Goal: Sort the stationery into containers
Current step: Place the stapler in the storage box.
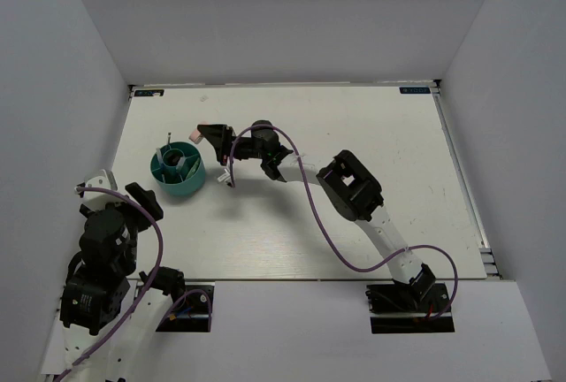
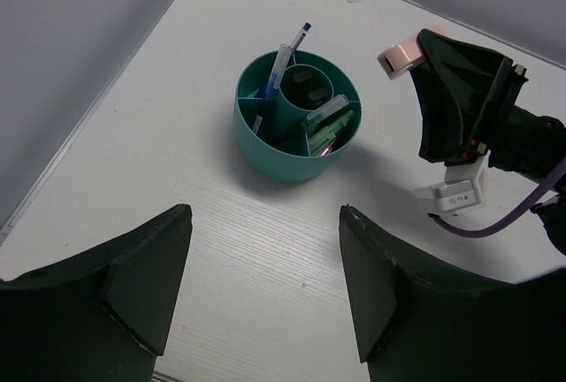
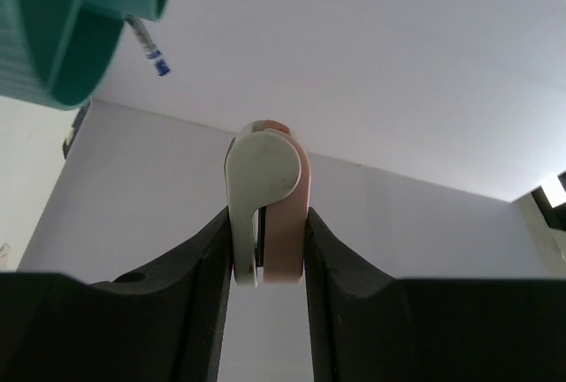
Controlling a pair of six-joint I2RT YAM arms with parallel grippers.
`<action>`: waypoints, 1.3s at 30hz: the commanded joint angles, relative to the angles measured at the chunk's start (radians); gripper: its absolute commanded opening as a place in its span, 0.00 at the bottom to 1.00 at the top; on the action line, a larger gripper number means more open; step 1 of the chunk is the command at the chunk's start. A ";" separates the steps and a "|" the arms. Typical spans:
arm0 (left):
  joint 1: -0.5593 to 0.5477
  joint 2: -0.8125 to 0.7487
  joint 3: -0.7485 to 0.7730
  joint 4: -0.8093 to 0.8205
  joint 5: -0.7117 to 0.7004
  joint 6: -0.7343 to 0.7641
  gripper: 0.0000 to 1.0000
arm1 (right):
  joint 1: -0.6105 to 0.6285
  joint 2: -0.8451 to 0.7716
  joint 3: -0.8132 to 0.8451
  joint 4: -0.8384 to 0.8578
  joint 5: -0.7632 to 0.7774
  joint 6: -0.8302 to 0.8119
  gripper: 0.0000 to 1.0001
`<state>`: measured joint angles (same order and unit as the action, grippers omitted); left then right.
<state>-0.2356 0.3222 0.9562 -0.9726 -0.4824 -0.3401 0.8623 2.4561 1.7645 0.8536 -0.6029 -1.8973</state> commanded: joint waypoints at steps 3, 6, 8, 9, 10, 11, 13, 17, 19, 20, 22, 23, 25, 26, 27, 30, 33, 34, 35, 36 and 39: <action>-0.005 -0.008 -0.016 -0.002 -0.022 0.012 0.79 | -0.029 -0.039 -0.017 -0.039 -0.164 -0.181 0.00; -0.004 -0.006 -0.028 0.005 -0.015 0.003 0.79 | -0.032 -0.007 0.015 -0.077 -0.178 -0.224 0.00; -0.005 -0.006 -0.031 0.003 -0.013 -0.007 0.79 | -0.039 0.010 0.046 -0.129 -0.190 -0.274 0.00; -0.005 -0.005 -0.034 0.003 -0.012 -0.005 0.79 | -0.039 0.014 0.052 -0.157 -0.192 -0.289 0.00; -0.004 -0.008 -0.034 0.005 -0.010 -0.008 0.79 | -0.039 0.020 0.076 -0.180 -0.189 -0.295 0.00; -0.004 -0.008 -0.036 0.005 -0.012 -0.008 0.79 | -0.039 0.039 0.087 -0.191 -0.186 -0.322 0.00; -0.005 -0.014 -0.040 0.002 -0.012 -0.007 0.79 | -0.036 0.055 0.141 -0.217 -0.179 -0.338 0.00; -0.002 -0.011 -0.045 -0.001 -0.013 -0.007 0.79 | -0.036 0.101 0.211 -0.281 -0.185 -0.402 0.00; -0.005 -0.015 -0.047 -0.002 -0.015 -0.007 0.79 | -0.032 0.104 0.233 -0.309 -0.190 -0.445 0.00; -0.007 -0.018 -0.048 0.000 -0.013 -0.008 0.79 | -0.035 0.098 0.228 -0.324 -0.210 -0.456 0.00; -0.005 -0.018 -0.053 -0.005 -0.012 -0.010 0.79 | -0.035 0.095 0.227 -0.361 -0.215 -0.492 0.00; -0.005 -0.020 -0.050 -0.003 -0.010 -0.010 0.79 | -0.034 0.087 0.224 -0.373 -0.212 -0.505 0.00; -0.004 -0.020 -0.056 -0.005 -0.012 -0.011 0.79 | -0.029 0.089 0.231 -0.399 -0.202 -0.516 0.00; -0.005 -0.029 -0.057 -0.006 -0.012 -0.013 0.79 | -0.031 0.095 0.254 -0.410 -0.196 -0.517 0.00; -0.004 -0.029 -0.059 -0.008 -0.012 -0.013 0.79 | -0.028 0.101 0.262 -0.418 -0.189 -0.520 0.00; -0.005 -0.035 -0.059 -0.014 -0.012 -0.014 0.79 | -0.026 0.133 0.325 -0.438 -0.167 -0.523 0.00; -0.004 -0.037 -0.059 -0.015 -0.013 -0.016 0.79 | -0.023 0.153 0.365 -0.447 -0.149 -0.516 0.00; -0.004 -0.034 -0.059 -0.014 -0.012 -0.014 0.79 | -0.022 0.156 0.371 -0.453 -0.143 -0.513 0.00; -0.005 -0.037 -0.057 -0.014 -0.010 -0.017 0.79 | -0.023 0.159 0.386 -0.452 -0.135 -0.507 0.00; -0.004 -0.035 -0.057 -0.014 -0.009 -0.019 0.79 | -0.020 0.162 0.389 -0.452 -0.132 -0.503 0.00; -0.004 -0.032 -0.060 -0.012 -0.004 -0.019 0.79 | -0.014 0.162 0.389 -0.449 -0.139 -0.505 0.00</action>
<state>-0.2379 0.2901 0.9039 -0.9756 -0.4889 -0.3500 0.8379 2.6083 2.1078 0.3969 -0.7368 -1.9945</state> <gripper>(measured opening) 0.787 0.376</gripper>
